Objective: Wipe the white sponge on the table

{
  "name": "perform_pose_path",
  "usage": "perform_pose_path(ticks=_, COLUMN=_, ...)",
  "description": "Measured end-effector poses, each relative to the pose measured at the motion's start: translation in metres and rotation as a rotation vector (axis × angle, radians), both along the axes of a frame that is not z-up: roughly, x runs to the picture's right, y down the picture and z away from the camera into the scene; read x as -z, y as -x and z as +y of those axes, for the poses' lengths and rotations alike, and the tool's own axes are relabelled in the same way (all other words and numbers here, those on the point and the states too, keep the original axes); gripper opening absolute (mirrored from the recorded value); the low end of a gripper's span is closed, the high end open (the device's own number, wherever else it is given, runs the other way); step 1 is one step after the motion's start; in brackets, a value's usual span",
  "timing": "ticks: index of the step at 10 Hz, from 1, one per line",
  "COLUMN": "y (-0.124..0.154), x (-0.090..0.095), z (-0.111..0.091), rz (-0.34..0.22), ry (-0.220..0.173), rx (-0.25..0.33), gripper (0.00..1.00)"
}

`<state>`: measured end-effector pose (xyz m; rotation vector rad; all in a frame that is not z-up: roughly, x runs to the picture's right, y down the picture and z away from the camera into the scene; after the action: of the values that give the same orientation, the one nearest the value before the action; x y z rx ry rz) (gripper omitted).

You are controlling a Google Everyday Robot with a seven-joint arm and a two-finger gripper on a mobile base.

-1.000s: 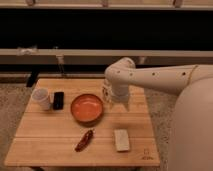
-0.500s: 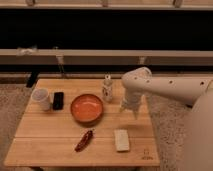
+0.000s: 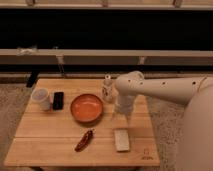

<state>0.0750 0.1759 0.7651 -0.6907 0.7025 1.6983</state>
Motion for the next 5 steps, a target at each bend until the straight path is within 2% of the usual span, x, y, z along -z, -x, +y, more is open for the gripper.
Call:
perform_pose_path(ticks=1, y=0.006, x=0.001, z=0.010, rz=0.015, ry=0.017, rx=0.031, gripper=0.65)
perform_pose_path(ticks=5, y=0.002, x=0.004, z=0.036, rz=0.076, ry=0.046, rx=0.051, gripper=0.65)
